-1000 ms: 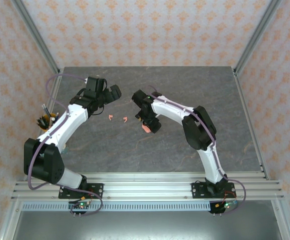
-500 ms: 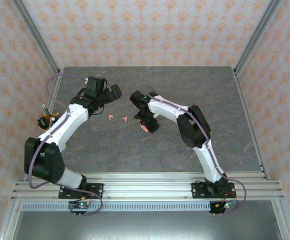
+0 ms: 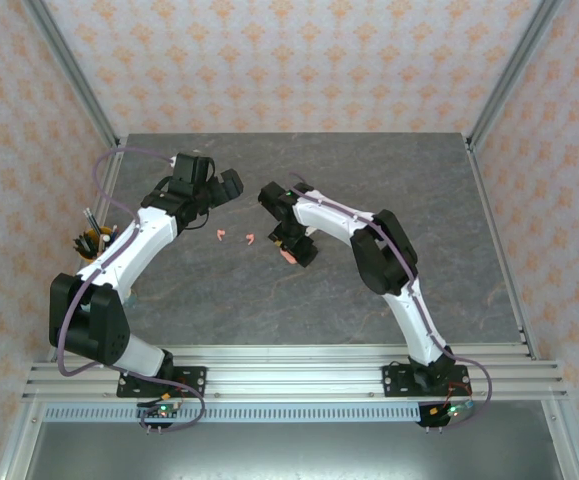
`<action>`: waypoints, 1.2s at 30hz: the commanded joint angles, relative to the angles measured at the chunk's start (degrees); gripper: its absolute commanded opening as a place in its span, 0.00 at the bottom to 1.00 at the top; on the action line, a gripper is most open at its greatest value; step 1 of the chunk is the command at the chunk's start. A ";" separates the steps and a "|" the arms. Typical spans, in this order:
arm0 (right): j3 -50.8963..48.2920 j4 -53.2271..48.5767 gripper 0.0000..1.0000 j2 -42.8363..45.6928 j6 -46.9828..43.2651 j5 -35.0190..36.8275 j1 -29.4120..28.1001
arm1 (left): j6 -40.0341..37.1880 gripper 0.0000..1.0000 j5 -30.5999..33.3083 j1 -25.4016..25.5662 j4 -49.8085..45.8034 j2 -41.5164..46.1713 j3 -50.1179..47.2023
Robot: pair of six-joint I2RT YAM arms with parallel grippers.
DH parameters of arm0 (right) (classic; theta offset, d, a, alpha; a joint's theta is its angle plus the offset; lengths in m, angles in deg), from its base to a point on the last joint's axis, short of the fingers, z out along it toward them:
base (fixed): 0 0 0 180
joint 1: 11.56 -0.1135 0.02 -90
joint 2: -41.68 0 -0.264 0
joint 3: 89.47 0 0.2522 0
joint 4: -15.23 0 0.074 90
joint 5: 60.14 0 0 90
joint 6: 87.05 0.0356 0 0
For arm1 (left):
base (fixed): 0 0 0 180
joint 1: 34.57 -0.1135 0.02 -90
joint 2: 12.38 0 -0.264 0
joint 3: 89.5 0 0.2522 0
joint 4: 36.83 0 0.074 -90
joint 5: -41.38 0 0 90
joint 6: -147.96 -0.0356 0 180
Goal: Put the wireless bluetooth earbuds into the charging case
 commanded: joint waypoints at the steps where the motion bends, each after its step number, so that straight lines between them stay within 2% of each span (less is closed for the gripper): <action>1: 1.32 -3.65 0.73 -2.90 0.06 -1.30 -0.67 | 0.81 1.00 -0.19 -0.01 0.58 -0.55 0.40; 5: 1.69 -3.66 0.69 -3.02 -0.18 -1.02 -0.81 | 0.54 1.00 -0.11 0.03 0.10 -0.46 0.76; 10: 1.64 -3.17 0.57 -2.56 -1.48 -0.72 -0.81 | 0.41 1.00 -0.84 -0.03 0.10 -0.48 0.48; 13: 1.15 -2.16 0.49 -1.37 -2.65 0.03 -0.81 | 0.36 1.00 -2.01 -0.02 1.05 0.01 -0.73; 18: -1.46 1.18 0.43 2.10 -4.60 1.46 0.00 | 0.95 1.00 -5.88 -0.02 4.55 1.38 -5.75; 30: -10.03 7.83 0.42 9.01 -5.31 1.45 4.35 | 9.71 1.00 -17.89 0.35 27.88 6.44 -24.81; 36: -10.86 9.75 0.42 10.02 -3.95 0.29 5.85 | 17.48 1.00 -19.88 2.40 42.59 5.84 -31.43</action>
